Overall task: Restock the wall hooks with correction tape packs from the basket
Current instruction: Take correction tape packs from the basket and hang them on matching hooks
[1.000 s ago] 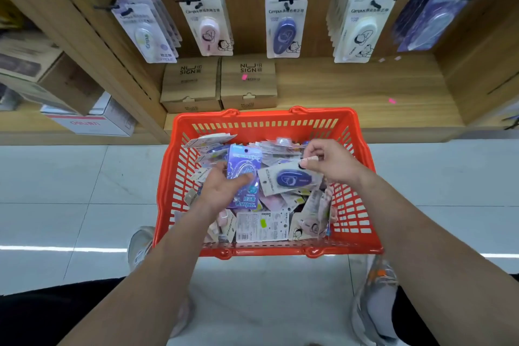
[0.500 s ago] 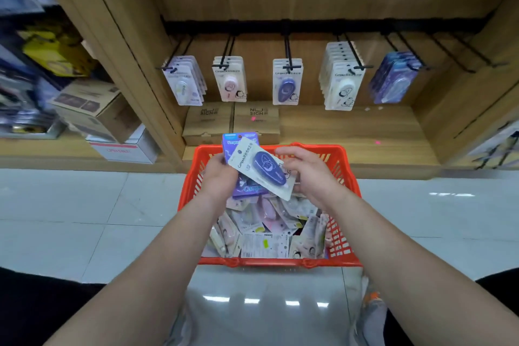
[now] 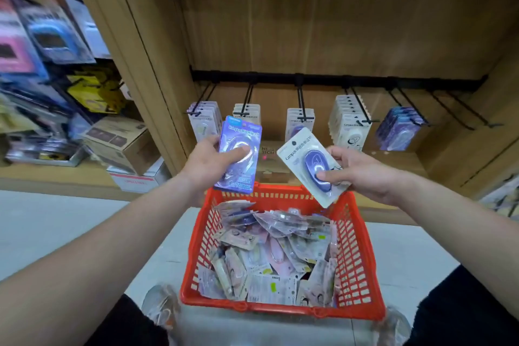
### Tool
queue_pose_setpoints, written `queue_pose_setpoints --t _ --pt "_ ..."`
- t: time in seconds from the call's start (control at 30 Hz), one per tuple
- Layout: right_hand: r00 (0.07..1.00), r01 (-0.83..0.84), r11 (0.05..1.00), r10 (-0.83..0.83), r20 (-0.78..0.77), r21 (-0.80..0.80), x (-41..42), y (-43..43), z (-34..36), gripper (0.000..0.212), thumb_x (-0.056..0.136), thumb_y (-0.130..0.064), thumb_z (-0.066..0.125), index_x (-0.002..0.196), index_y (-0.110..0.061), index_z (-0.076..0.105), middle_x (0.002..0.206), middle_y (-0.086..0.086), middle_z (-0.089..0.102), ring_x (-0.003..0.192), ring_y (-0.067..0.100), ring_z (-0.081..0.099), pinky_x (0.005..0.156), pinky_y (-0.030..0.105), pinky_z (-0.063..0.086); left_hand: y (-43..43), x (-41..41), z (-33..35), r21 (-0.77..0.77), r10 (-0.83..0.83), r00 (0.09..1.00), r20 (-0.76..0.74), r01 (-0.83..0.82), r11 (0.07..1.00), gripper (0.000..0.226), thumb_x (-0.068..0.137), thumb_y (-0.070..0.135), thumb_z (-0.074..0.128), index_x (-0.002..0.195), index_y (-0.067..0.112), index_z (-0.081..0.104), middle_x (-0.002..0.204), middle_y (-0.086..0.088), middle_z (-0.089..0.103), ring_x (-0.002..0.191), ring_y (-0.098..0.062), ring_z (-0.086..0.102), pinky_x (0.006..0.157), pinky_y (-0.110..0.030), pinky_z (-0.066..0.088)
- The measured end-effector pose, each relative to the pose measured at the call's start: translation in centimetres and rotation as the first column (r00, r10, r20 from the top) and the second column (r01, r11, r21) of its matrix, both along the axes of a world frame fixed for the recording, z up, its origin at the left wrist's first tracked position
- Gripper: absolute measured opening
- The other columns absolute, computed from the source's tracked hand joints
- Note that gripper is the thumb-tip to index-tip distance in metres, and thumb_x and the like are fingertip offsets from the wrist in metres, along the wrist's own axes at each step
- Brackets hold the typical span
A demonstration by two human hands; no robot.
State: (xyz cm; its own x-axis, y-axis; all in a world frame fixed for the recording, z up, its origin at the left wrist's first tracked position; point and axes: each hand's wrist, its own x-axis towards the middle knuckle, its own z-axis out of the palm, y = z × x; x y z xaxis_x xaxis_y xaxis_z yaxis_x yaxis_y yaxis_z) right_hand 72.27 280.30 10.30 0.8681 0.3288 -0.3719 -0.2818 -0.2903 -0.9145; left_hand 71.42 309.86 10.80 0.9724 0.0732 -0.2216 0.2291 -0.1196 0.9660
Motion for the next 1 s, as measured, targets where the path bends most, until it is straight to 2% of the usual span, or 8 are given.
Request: queue_pose_setpoints --t 0.07,0.2,0.27,0.33,0.57,0.8,0.93,1.0 --pt "0.996 0.093 0.995 -0.093 0.002 -0.022 1.7 -0.5 -1.3 0.034 0.090 -0.011 0.076 0.120 -0.013 0.061 0.113 0.011 0.076 0.101 0.033 0.075 0.076 0.041 0.059 0.2 0.3 -0.1 0.005 0.001 1.000 -0.001 -0.001 1.000 0.038 0.089 0.023 0.080 0.118 0.006 0.063 0.093 -0.003 0.079 0.073 -0.016 0.078 0.054 -0.023 0.057" --pt "0.981 0.191 0.972 -0.184 0.062 -0.138 5.0 0.5 -3.7 0.023 0.090 -0.012 0.076 0.109 -0.016 0.063 0.106 0.007 0.077 0.094 0.028 0.075 0.076 0.042 0.059 -0.3 1.3 -1.1 0.042 -0.024 1.000 -0.004 0.024 0.999 0.038 0.087 0.024 0.081 0.117 0.007 0.064 0.103 -0.007 0.078 0.080 -0.017 0.078 0.058 -0.022 0.058" --pt "0.974 0.225 0.962 -0.219 0.055 -0.153 6.4 1.2 -4.9 0.021 0.093 -0.013 0.072 0.110 -0.017 0.061 0.105 0.006 0.075 0.090 0.025 0.073 0.072 0.038 0.057 -0.7 2.0 -1.4 0.075 -0.034 0.999 0.008 0.034 0.997 0.038 0.087 0.026 0.081 0.116 0.010 0.063 0.103 -0.003 0.078 0.079 -0.013 0.077 0.057 -0.020 0.057" --pt "0.961 0.275 0.947 -0.271 0.051 -0.163 7.5 1.5 -6.1 0.020 0.095 -0.015 0.069 0.113 -0.016 0.059 0.107 0.007 0.074 0.092 0.025 0.073 0.077 0.042 0.060 -1.0 2.5 -1.7 0.096 -0.046 0.999 0.000 0.046 0.994 0.043 0.086 0.031 0.082 0.119 0.014 0.061 0.105 0.000 0.077 0.081 -0.012 0.077 0.059 -0.019 0.058" --pt "0.899 0.432 0.902 -0.432 0.070 0.019 10.2 2.4 -7.9 0.015 0.100 -0.018 0.066 0.112 -0.019 0.057 0.114 0.003 0.073 0.101 0.021 0.073 0.088 0.045 0.060 -1.1 4.0 -2.7 0.130 -0.055 0.998 -0.031 0.058 0.990 0.046 0.083 0.037 0.083 0.118 0.021 0.058 0.104 0.004 0.076 0.081 -0.009 0.077 0.057 -0.018 0.057" --pt "0.893 0.446 0.895 -0.443 0.080 -0.022 11.6 2.9 -8.8 0.022 0.102 -0.030 0.063 0.122 -0.025 0.057 0.114 -0.001 0.074 0.099 0.022 0.073 0.089 0.048 0.060 -0.8 5.2 -3.3 0.165 -0.043 0.998 -0.042 0.049 0.985 0.048 0.083 0.043 0.081 0.119 0.024 0.057 0.106 0.006 0.075 0.086 -0.011 0.077 0.066 -0.023 0.059" --pt "0.895 0.444 0.886 -0.431 0.116 -0.133 12.5 3.8 -8.7 0.028 0.103 -0.038 0.059 0.128 -0.026 0.056 0.128 -0.002 0.067 0.108 0.021 0.067 0.088 0.049 0.061 -1.2 5.2 -3.4 0.149 -0.044 0.998 -0.043 0.050 0.988 0.049 0.083 0.041 0.081 0.121 0.022 0.056 0.107 0.005 0.075 0.087 -0.011 0.076 0.065 -0.021 0.058" --pt "0.916 0.400 0.860 -0.358 0.183 -0.317 12.7 3.8 -8.8 0.042 0.104 -0.041 0.055 0.141 -0.023 0.051 0.143 0.004 0.058 0.123 0.027 0.059 0.101 0.050 0.053 -1.4 5.2 -3.5 0.135 -0.042 0.998 -0.039 0.047 0.990 0.050 0.083 0.040 0.081 0.121 0.020 0.057 0.108 0.005 0.075 0.087 -0.010 0.076 0.064 -0.020 0.058"
